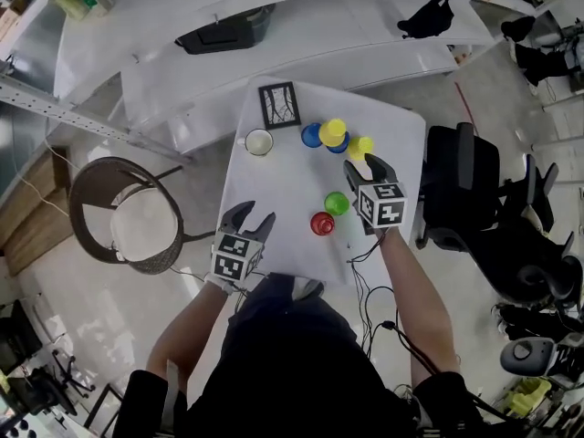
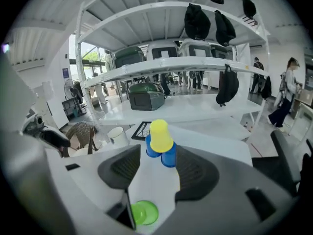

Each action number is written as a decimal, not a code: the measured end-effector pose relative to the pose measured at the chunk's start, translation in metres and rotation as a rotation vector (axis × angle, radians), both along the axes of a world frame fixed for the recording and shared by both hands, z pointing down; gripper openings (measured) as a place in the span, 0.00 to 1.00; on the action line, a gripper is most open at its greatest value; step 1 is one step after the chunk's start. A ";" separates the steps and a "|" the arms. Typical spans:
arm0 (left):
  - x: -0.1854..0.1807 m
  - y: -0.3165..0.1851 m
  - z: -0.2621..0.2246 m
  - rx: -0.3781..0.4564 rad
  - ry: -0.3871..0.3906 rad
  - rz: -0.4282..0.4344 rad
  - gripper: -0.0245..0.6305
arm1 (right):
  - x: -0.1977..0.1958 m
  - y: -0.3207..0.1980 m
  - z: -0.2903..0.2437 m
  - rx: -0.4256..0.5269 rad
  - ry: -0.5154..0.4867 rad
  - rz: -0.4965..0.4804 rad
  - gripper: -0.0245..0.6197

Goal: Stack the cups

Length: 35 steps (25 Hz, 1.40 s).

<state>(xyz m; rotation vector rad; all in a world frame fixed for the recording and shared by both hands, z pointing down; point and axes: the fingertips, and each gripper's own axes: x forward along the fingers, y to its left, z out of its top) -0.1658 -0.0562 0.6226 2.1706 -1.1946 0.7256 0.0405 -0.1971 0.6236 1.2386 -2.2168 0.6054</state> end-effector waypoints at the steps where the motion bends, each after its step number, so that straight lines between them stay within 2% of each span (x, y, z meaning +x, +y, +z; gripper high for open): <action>1: 0.006 0.003 -0.002 0.005 0.004 0.002 0.37 | 0.004 0.015 0.003 -0.008 -0.007 0.005 0.37; 7: 0.037 0.036 -0.011 0.021 0.006 0.020 0.36 | 0.005 0.107 0.033 -0.089 -0.045 -0.024 0.37; 12: 0.044 0.069 -0.014 0.016 -0.006 0.012 0.36 | -0.016 0.165 0.057 -0.127 -0.014 -0.141 0.38; 16: 0.034 0.090 -0.018 0.016 -0.024 -0.026 0.36 | -0.030 0.186 0.086 -0.173 0.048 -0.239 0.43; 20: 0.010 0.109 -0.020 0.009 -0.056 -0.072 0.36 | -0.040 0.191 0.111 -0.218 0.094 -0.272 0.45; 22: -0.001 0.117 -0.019 0.001 -0.066 -0.094 0.36 | -0.043 0.193 0.115 -0.221 0.124 -0.293 0.38; 23: -0.006 0.120 -0.018 -0.002 -0.068 -0.103 0.36 | -0.045 0.194 0.113 -0.222 0.125 -0.303 0.38; 26: -0.014 0.121 -0.015 -0.008 -0.068 -0.118 0.36 | -0.055 0.195 0.089 -0.212 0.071 -0.317 0.38; 29: -0.008 0.108 -0.014 0.003 -0.058 -0.112 0.36 | -0.053 0.181 0.050 -0.154 0.033 -0.303 0.38; 35: 0.021 0.070 -0.029 0.051 -0.016 -0.069 0.36 | -0.016 0.119 -0.014 -0.067 0.004 -0.172 0.37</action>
